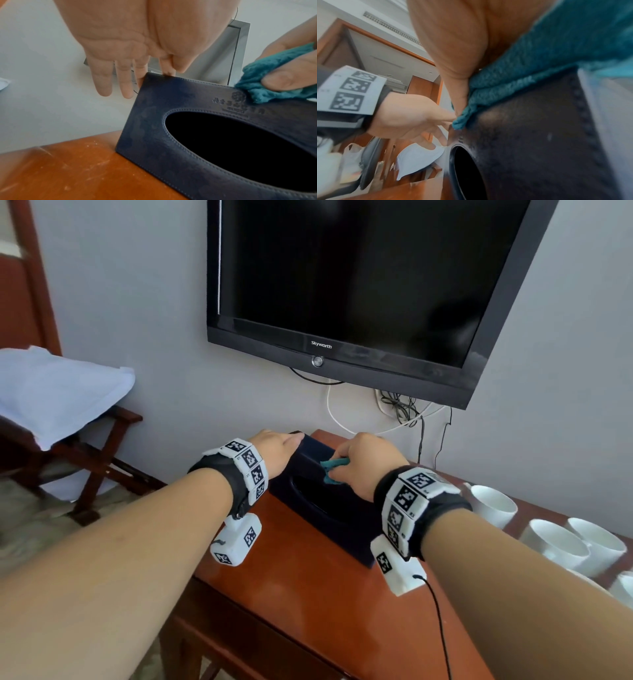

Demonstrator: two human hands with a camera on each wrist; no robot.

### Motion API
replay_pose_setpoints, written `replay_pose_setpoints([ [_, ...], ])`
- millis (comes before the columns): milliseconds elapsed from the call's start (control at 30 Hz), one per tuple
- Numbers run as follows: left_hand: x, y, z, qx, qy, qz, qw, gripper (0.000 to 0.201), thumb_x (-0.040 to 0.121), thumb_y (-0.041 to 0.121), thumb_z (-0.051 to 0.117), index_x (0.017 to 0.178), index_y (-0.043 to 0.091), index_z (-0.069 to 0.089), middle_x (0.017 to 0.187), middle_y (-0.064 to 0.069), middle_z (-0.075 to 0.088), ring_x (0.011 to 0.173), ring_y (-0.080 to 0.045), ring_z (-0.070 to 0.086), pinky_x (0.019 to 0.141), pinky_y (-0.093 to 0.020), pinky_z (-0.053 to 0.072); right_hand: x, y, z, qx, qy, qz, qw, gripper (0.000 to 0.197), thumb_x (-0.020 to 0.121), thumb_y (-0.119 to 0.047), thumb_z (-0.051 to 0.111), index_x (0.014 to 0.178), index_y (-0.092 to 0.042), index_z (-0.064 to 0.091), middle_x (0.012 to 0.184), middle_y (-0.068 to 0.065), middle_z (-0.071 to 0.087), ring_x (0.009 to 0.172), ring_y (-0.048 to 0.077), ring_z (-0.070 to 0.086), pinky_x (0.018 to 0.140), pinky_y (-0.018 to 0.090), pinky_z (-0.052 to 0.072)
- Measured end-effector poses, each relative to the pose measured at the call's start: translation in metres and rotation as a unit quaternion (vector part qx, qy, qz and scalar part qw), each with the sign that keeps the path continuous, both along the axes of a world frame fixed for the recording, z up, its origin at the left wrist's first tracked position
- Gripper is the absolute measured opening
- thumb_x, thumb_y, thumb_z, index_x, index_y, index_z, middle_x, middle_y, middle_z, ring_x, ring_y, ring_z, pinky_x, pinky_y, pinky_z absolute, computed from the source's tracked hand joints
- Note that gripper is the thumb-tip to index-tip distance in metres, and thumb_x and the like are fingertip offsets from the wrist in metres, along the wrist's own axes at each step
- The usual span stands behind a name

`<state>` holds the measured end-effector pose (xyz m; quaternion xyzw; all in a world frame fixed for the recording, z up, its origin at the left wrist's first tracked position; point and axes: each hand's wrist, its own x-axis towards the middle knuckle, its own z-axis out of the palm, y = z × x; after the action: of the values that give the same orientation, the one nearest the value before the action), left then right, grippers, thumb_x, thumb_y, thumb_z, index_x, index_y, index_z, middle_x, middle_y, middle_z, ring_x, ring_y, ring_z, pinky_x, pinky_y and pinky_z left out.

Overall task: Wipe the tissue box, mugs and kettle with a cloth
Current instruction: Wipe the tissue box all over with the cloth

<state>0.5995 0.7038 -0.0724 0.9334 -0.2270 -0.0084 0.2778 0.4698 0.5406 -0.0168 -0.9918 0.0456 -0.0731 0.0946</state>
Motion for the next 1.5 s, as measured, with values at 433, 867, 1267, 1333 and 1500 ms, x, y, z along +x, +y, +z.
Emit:
replay_pose_setpoints([
  [433,-0.021,-0.001,0.025,0.181,-0.041,-0.054,0.981,0.096,0.081,0.091,0.046,0.162,0.051,0.013,0.174,0.001,0.006,0.159,-0.032,0.004,0.127,-0.054,0.018,-0.072,-0.099,0.013,0.197,-0.034,-0.029,0.979,0.007,0.084,-0.027,0.085,0.079,-0.030,0.081,0.073,-0.007,0.075,0.064,0.002,0.063,0.063,0.015,0.050],
  [867,-0.105,-0.082,0.016,0.284,-0.399,-0.299,0.819,0.096,0.080,0.021,0.077,0.162,0.028,0.026,0.159,0.006,0.037,0.146,-0.024,0.029,0.122,-0.043,0.028,-0.114,-0.131,0.002,0.252,-0.055,-0.060,0.964,0.003,0.085,-0.024,0.084,0.084,-0.024,0.082,0.070,-0.005,0.075,0.060,0.003,0.064,0.061,0.019,0.051],
  [1267,-0.139,-0.091,-0.005,0.180,-0.291,-0.122,0.932,0.102,0.083,0.083,0.052,0.161,0.026,0.018,0.163,0.002,0.027,0.152,-0.023,0.020,0.124,-0.048,0.015,-0.134,-0.131,0.001,0.256,-0.070,-0.059,0.962,0.014,0.083,-0.032,0.084,0.071,-0.034,0.078,0.067,-0.009,0.074,0.063,0.008,0.066,0.070,0.030,0.056],
  [1333,-0.139,-0.092,-0.001,0.150,-0.270,-0.052,0.950,0.099,0.078,0.090,0.048,0.154,0.030,0.029,0.152,-0.001,0.036,0.141,-0.026,0.032,0.115,-0.047,0.029,-0.137,-0.131,0.000,0.254,-0.069,-0.058,0.963,0.015,0.083,-0.035,0.083,0.070,-0.039,0.078,0.069,-0.010,0.074,0.065,0.009,0.067,0.072,0.031,0.057],
  [1500,-0.140,-0.073,0.002,-0.032,-0.097,0.022,0.995,0.088,0.086,0.089,0.036,0.145,0.024,0.037,0.135,-0.005,0.053,0.114,-0.024,0.056,0.095,-0.041,0.053,-0.147,-0.134,0.003,0.274,-0.070,-0.050,0.958,0.004,0.086,-0.028,0.083,0.082,-0.026,0.082,0.075,-0.003,0.077,0.067,0.011,0.069,0.074,0.034,0.059],
])
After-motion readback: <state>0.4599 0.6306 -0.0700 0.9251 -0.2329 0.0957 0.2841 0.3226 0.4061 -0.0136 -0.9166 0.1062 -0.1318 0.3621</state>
